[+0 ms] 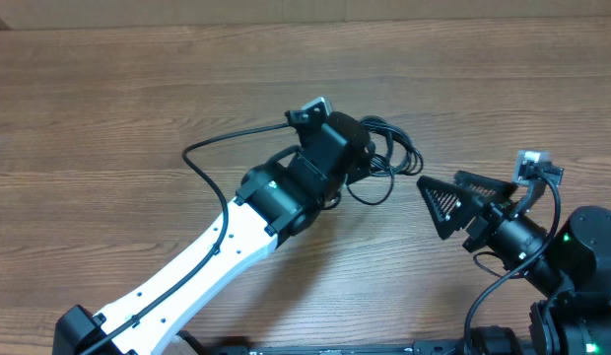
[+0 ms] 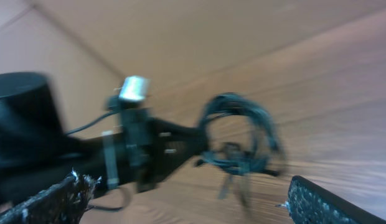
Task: Untangle cables
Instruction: 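Move the right gripper toward the held bundle and grasp a cable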
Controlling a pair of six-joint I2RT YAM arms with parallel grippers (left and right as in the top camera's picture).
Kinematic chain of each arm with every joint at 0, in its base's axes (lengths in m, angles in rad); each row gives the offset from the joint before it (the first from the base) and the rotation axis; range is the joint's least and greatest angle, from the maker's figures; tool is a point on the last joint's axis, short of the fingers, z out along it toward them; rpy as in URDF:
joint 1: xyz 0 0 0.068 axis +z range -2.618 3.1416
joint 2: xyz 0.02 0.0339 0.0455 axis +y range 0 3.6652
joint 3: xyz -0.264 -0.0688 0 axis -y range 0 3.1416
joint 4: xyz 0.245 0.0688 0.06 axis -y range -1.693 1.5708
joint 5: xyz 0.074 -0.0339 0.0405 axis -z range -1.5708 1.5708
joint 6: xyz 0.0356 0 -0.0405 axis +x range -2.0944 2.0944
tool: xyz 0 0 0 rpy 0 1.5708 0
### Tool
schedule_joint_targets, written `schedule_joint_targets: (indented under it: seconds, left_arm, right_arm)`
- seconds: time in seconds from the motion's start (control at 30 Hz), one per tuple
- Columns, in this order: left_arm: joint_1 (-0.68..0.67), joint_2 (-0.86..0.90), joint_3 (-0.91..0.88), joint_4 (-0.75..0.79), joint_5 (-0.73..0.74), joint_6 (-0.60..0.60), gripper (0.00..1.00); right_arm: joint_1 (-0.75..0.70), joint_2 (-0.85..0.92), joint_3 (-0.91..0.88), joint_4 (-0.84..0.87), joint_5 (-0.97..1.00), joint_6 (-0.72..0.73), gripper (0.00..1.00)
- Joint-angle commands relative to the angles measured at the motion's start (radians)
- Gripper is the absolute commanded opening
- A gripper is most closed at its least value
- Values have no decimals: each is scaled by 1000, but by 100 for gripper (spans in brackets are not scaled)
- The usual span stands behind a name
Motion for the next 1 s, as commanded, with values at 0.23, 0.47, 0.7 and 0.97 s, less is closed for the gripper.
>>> schedule_joint_targets:
  seconds: [0.23, 0.47, 0.7, 0.97]
  left_arm:
    - [-28, -30, 29, 55, -10, 17, 4]
    - [-28, -30, 29, 191, 51, 60, 4]
    - [-27, -31, 29, 217, 97, 109, 4]
    - [-27, -32, 29, 229, 135, 118, 4]
  right_arm:
    - [-3, 4, 16, -113, -139, -162, 90]
    - [-3, 58, 16, -130, -139, -182, 75]
    - [-3, 159, 16, -174, -92, -190, 73]
    - [-3, 254, 16, -181, -80, -200, 70]
